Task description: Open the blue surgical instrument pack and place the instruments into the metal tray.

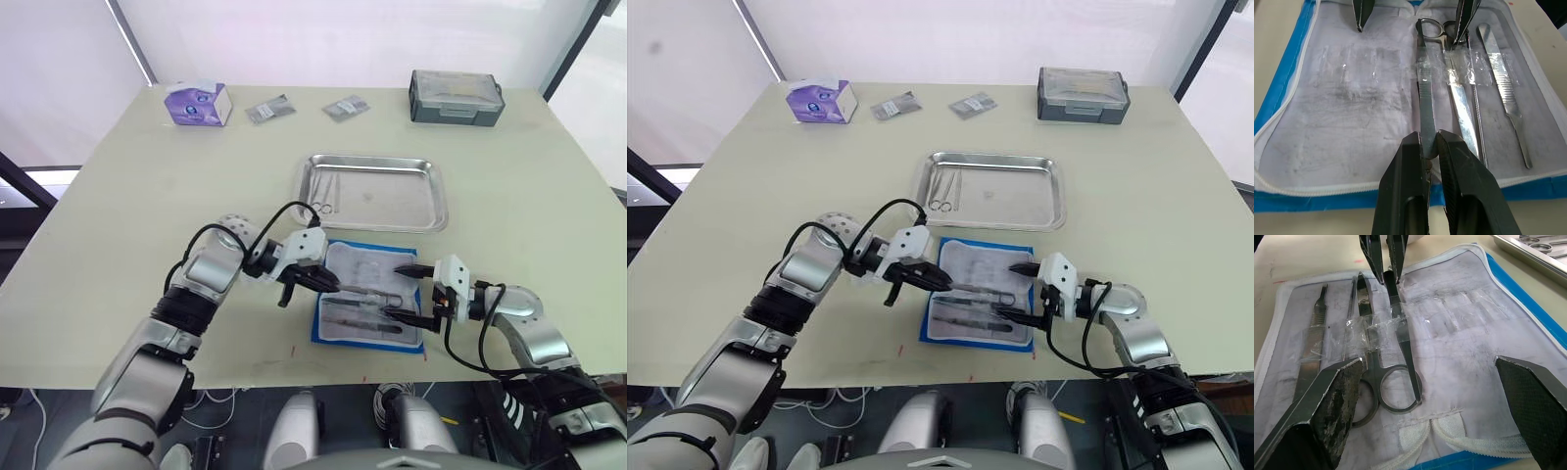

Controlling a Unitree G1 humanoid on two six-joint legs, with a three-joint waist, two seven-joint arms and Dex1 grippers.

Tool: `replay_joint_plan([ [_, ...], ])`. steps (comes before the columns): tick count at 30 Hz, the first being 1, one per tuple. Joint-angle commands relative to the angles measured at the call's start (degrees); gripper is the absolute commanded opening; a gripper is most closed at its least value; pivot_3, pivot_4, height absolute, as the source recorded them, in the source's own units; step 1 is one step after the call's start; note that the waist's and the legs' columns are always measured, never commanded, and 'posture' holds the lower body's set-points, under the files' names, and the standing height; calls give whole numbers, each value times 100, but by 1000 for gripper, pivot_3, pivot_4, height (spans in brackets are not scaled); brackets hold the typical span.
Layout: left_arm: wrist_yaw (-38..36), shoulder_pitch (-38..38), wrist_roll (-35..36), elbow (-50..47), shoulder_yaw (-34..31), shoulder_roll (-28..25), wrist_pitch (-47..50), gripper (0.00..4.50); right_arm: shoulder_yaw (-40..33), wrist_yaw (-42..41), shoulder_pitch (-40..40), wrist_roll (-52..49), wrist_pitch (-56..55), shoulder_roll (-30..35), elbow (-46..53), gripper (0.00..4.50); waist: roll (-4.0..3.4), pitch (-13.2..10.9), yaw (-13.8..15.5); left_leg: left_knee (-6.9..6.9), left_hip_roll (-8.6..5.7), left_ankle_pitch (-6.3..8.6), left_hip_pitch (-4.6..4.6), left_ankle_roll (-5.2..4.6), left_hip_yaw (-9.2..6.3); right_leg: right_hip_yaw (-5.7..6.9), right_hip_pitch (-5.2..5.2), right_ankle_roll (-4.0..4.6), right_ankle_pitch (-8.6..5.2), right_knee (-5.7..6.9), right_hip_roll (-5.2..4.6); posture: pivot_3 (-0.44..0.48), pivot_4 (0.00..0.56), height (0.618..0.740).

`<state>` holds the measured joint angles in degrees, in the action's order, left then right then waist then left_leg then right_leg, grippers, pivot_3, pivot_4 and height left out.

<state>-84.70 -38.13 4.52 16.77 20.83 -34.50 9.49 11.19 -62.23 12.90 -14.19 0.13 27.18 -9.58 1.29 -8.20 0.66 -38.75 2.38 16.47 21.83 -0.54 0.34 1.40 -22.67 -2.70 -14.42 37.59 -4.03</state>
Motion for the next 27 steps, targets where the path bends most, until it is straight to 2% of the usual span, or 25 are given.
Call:
replay_joint_plan([
  [1, -15, -124, 41, -209, -144, -137, 10, 62, 162, 3, -188, 246, 271, 95, -368, 4500, 0, 0, -1, 0, 0, 0, 0, 0, 0, 0, 0, 0, 0, 0, 0, 0, 150, 727],
  [27, -395, -96, 370, -836, -333, -975, 367, 62, 169, 7, -212, 242, 268, 94, -354, 4500, -1, -2, -2, 0, 1, 0, 0, 0, 1, -1, -1, 0, 0, 1, 0, 0, 150, 727],
])
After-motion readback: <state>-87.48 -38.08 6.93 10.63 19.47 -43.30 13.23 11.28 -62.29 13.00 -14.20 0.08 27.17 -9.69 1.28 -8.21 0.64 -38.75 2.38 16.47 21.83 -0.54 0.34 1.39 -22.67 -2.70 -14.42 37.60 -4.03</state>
